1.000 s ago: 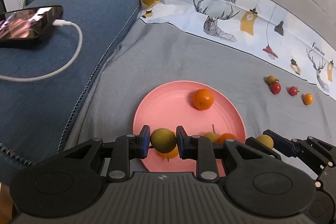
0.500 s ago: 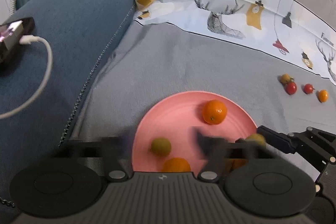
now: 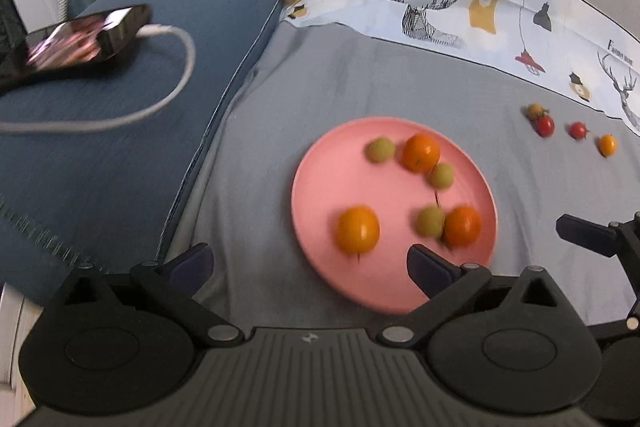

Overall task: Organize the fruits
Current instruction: 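Withdraw both grippers from the pink plate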

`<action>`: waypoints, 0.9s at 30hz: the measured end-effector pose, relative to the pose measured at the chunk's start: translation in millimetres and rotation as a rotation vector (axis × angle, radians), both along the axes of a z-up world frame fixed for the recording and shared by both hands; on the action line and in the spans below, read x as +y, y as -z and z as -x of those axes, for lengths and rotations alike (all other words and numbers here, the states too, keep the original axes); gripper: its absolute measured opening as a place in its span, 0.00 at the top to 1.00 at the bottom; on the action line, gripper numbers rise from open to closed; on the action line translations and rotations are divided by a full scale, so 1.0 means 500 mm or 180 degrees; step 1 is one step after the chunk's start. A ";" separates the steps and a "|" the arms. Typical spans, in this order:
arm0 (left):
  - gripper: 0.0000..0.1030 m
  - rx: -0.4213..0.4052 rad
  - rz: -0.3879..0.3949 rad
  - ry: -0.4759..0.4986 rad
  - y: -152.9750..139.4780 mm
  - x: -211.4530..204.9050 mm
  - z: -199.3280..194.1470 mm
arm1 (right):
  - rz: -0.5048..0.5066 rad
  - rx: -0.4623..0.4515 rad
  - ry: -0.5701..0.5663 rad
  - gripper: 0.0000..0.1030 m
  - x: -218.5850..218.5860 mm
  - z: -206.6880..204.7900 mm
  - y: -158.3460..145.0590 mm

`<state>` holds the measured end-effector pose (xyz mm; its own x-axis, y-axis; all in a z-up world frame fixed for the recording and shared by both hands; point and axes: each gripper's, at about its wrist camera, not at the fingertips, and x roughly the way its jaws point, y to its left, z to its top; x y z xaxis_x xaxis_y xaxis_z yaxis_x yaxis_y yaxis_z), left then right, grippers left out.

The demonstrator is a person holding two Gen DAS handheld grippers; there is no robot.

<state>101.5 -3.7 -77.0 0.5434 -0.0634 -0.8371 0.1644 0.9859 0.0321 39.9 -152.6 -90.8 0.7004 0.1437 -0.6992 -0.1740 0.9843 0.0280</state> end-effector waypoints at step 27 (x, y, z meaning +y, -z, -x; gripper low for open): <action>0.00 -0.0480 0.0045 -0.0136 -0.119 0.022 0.222 | -0.0345 -0.0348 0.0493 0.02 -0.034 0.226 -0.118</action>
